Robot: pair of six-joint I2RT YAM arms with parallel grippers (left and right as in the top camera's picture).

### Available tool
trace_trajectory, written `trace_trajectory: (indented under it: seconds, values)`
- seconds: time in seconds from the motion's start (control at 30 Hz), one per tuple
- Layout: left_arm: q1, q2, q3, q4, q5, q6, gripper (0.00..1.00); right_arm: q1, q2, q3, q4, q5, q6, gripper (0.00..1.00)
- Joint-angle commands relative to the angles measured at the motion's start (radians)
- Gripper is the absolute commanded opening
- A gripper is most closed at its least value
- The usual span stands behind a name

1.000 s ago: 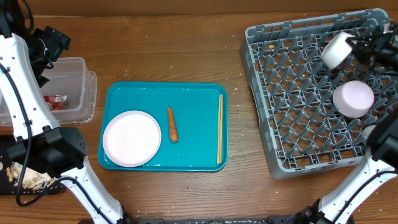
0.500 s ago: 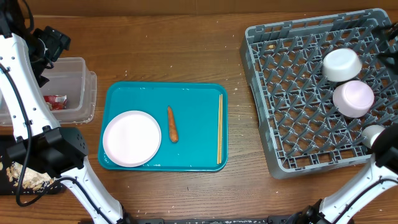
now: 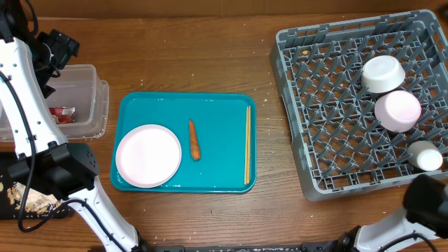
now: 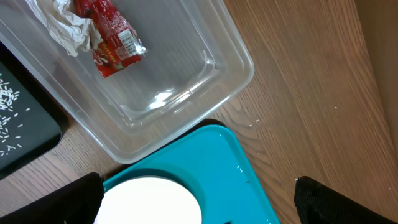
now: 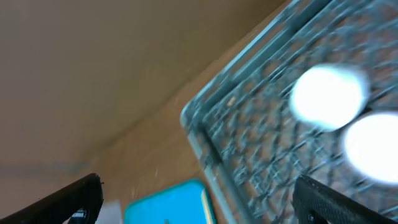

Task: Sort waste into correct bins and load items into the dishwasher
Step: 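Move the right gripper to the chopsticks on the tray's right edge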

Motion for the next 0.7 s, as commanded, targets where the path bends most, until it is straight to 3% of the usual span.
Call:
trace_trajectory:
  seconds: [0.0,0.13,0.37,0.6,0.67]
  values:
    - [-0.008,0.005,0.007,-0.002,0.002,-0.013,1.0,0.144,-0.011,0.01,-0.045,0.045,-0.022,1.0]
    - [-0.008,0.005,0.007,-0.002,0.002,-0.013,1.0,0.393,0.0,-0.033,-0.064,0.172,-0.006,1.0]
    - [-0.006,0.004,0.007,-0.002,0.002,-0.013,1.0,0.764,0.011,-0.241,0.069,0.443,0.183,1.0]
    - [-0.006,0.005,0.007,-0.002,0.002,-0.013,1.0,0.993,0.016,-0.596,0.336,0.497,0.312,1.0]
    - [-0.006,0.005,0.007,-0.002,0.002,-0.013,1.0,1.033,0.016,-0.711,0.431,0.496,0.354,0.96]
